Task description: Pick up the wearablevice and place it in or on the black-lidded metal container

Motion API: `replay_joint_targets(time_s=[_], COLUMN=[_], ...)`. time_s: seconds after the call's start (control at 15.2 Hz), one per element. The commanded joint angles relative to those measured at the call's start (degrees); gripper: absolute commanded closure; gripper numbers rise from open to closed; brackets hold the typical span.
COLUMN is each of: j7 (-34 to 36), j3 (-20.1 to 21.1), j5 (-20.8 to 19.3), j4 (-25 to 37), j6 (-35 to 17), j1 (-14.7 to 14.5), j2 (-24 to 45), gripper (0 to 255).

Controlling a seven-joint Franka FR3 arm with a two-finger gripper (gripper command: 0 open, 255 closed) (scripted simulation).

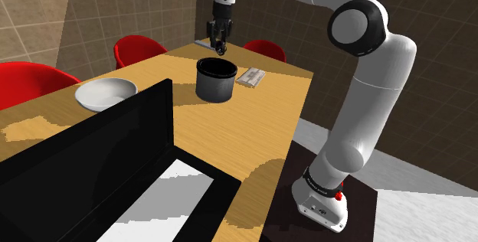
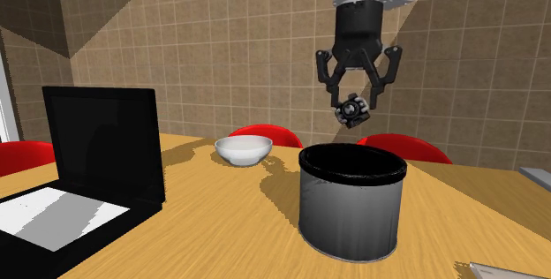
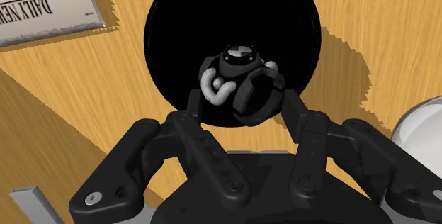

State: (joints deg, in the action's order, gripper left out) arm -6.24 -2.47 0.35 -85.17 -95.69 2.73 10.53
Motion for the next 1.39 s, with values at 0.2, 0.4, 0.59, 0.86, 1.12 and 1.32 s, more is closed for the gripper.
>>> replay_joint_targets(time_s=[0.2, 0.4, 0.59, 0.86, 1.12, 1.32], j7=[-0.1, -0.1, -0.1, -0.1, -0.1, -0.1], j3=[0.0, 0.0, 0.0, 0.0, -0.1, -0.1], j5=[0.0, 0.0, 0.0, 0.0, 0.0, 0.0], j4=[-4.4, -6.8, -9.0, -9.7, -9.7, -9.9], j6=[-4.0, -6.3, -8.6, -9.4, -9.4, -9.5], j1=[0.1, 0.0, 0.0, 0.0, 0.0, 0.0], j2=[-0.4, -0.4, -0.4, -0.3, -0.3, -0.5], gripper=[255, 255, 255, 255, 255, 0])
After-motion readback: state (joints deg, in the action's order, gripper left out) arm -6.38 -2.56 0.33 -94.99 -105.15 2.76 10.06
